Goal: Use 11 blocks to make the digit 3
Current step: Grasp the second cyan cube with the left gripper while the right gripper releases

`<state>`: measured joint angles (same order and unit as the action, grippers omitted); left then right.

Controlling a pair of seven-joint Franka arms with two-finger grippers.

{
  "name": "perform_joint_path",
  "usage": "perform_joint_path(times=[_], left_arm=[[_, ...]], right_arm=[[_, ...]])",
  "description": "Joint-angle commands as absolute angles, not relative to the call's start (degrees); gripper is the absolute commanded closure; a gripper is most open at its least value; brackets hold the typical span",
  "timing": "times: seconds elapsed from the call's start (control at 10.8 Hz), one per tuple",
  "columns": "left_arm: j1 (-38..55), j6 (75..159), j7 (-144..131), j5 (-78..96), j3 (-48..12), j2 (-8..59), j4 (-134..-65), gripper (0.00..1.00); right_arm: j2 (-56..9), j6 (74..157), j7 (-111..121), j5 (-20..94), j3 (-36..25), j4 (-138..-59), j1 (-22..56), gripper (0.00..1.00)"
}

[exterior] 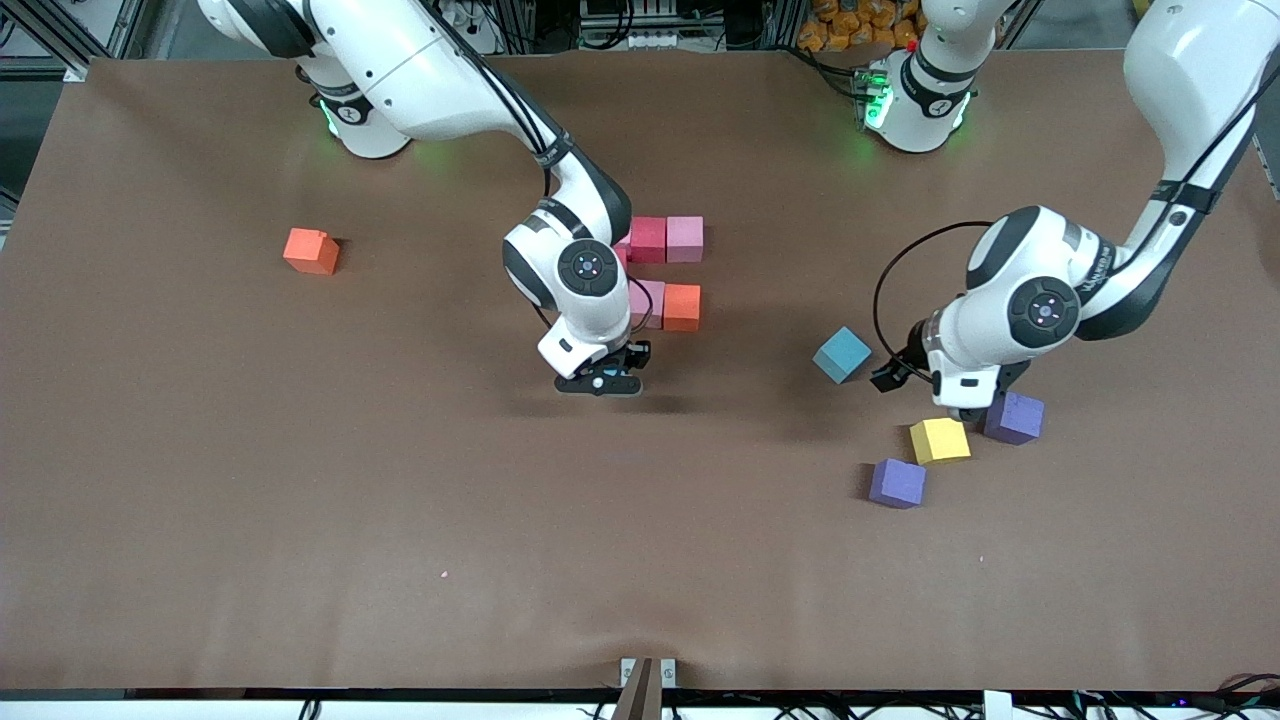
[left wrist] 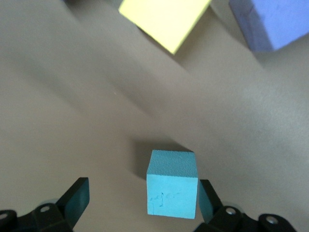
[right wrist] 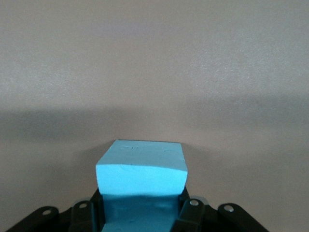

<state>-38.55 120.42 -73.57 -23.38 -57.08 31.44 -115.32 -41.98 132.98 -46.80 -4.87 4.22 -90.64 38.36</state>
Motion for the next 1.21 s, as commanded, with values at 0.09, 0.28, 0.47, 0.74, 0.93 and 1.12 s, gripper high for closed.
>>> perform_joint_path(times=[0.09,0.28,0.47,0.74,0.93,1.12], left_arm=[[-36.4,126.55,-80.4,-24.87,-57.66,31.11,-119.7,0.0],[-36.12,129.01,-81.39,-26.27,-57.48,31.29,-121.54,0.0],[-36.3,131.12,-81.47,-28.64,-57.04,32.08,-123.65,0.0],[-36.04,134.21,-81.65,-32.51,-54.67,33.13,-125.77,0.0],[-36.04,134.3,-81.65,-32.52,-54.67,33.4,-125.51,0.0],[-36.12,134.21,-81.82,-32.43,-54.67,33.4,-125.33,0.0]], right_arm=[[-41.4,132.98,-46.76,-4.04,3.69,-92.46,39.38,0.56],[-41.48,133.15,-46.76,-4.04,3.6,-92.37,39.03,0.53],[-41.48,133.15,-46.76,-4.04,3.6,-92.37,38.76,0.24],[-41.48,133.15,-46.76,-4.22,3.52,-92.29,38.58,0.0],[-41.14,133.15,-46.76,-4.31,3.52,-92.29,38.41,0.0],[-39.47,132.54,-46.76,-3.96,3.34,-91.93,38.15,0.0]])
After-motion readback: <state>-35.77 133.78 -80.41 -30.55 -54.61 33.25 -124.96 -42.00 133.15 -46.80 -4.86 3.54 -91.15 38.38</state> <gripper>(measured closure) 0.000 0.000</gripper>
